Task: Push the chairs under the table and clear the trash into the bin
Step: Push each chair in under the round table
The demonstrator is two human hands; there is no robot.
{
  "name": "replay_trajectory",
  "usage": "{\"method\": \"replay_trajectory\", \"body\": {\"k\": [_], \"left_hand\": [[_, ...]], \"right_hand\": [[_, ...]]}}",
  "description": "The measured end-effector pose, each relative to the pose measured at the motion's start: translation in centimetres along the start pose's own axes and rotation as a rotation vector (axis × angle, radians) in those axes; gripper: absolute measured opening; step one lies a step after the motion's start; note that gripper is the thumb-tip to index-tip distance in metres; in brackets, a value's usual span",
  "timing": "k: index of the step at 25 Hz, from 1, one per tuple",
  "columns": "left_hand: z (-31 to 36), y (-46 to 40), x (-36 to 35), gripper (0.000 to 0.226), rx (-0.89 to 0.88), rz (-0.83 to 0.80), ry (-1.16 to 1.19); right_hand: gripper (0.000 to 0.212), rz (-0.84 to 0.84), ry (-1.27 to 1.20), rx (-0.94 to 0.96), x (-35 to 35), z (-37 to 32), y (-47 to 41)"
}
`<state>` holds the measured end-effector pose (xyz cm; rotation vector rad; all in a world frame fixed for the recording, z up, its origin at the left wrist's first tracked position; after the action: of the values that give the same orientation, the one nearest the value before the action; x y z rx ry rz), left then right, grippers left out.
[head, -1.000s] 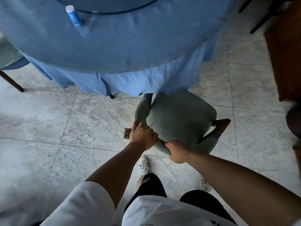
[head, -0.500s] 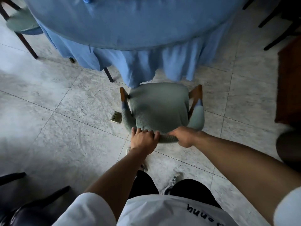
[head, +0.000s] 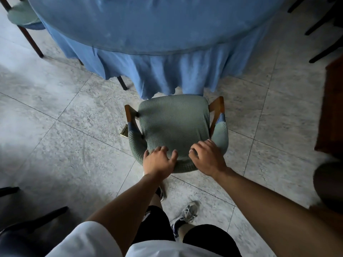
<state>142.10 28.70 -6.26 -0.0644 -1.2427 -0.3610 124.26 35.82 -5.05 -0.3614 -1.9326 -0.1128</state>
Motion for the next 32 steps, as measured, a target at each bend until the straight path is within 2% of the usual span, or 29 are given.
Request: {"method": "replay_trajectory", "body": {"k": [4, 10, 21, 32], "left_hand": [[-0.4, -0.4, -0.3, 0.060, -0.060, 0.176, 0.068], [0.0, -6.7, 0.4, 0.062, -0.125, 0.219, 0.061], [1.7, -19.6, 1.5, 0.067, -0.172, 0.292, 0.019], [3.2, -31.8, 3.0, 0.072, -0.210, 0.444, 0.035]], "right_hand": [[0.038, 0.130, -0.005, 0.054, -1.3, 1.1, -0.2], [0.055, 0.112, -0.001, 0.016, -2.1, 1.6, -6.2], [0.057, 0.217, 0.022, 0.095, -2.5, 3.0, -18.9], [0.064, 0.380, 0.058, 0.142, -3.0, 4.0, -31.3]]}}
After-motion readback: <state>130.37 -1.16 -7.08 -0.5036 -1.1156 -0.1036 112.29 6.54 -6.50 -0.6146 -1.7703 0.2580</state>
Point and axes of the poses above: each hand's wrist, its own y-axis away from the middle knuckle, its own x-axis out of the back of the hand, z = x × y, the point moved 4 cm from there along -y, towards the middle knuckle, and after that the axes turned 13 degrees about z, right-handed, at the moved point
